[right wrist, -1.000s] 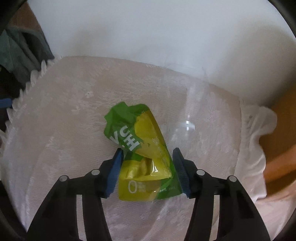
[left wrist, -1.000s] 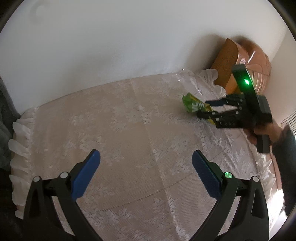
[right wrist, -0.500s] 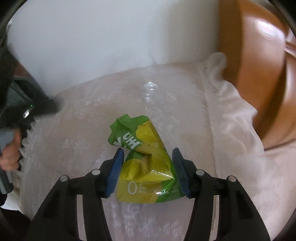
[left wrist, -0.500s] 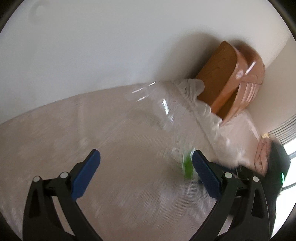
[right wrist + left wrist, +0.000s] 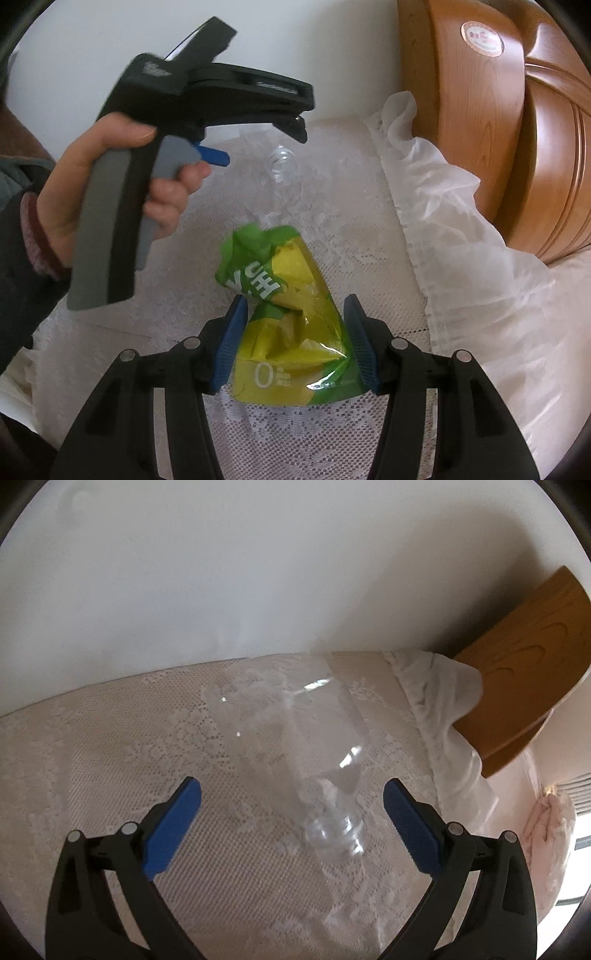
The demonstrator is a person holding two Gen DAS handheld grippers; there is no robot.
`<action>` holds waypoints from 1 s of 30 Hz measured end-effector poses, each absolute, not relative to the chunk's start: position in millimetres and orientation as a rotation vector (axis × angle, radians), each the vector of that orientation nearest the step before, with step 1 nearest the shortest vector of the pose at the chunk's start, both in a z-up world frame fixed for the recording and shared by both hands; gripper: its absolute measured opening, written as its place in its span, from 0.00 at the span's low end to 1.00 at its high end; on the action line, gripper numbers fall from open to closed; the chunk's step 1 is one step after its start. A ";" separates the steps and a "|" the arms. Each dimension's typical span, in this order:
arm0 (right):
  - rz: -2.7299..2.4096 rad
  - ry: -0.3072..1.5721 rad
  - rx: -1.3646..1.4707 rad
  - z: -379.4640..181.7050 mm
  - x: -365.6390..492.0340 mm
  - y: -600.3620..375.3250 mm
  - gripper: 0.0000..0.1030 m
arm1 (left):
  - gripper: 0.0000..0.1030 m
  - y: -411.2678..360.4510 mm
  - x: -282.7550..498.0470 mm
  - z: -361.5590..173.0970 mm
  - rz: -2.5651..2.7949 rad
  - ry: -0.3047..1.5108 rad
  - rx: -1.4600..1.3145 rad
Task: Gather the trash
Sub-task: 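Grasp the yellow-green wrapper with the right tool while the left tool grasps the clear plastic cup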
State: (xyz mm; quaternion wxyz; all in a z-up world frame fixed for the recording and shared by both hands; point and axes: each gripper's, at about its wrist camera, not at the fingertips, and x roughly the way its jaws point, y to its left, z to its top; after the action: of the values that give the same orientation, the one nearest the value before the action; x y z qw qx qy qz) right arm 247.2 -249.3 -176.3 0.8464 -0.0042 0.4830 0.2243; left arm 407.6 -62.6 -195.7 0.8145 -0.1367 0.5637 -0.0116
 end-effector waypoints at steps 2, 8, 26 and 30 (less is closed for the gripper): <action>0.475 1.017 -0.016 -175.6 246.4 -248.3 0.53 | 0.86 -61.2 410.1 -197.4 -0.012 1.200 -0.305; 0.469 1.014 -0.033 -177.9 243.3 -242.6 0.54 | 0.64 -62.2 415.0 -198.1 -0.003 1.196 -0.294; 0.591 1.041 -0.319 -186.0 267.3 -208.4 0.72 | 0.62 -50.5 385.9 -174.2 -0.101 1.118 -0.141; 0.609 1.075 -0.341 -189.0 270.9 -202.2 0.57 | 0.62 -42.0 364.0 -155.9 -0.114 1.081 -0.122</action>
State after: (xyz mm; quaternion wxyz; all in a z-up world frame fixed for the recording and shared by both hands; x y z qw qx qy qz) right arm 270.9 -202.2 -189.0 0.8017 -0.1592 0.5013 0.2840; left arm 364.0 -42.0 -155.9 0.8541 -0.0578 0.5141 -0.0543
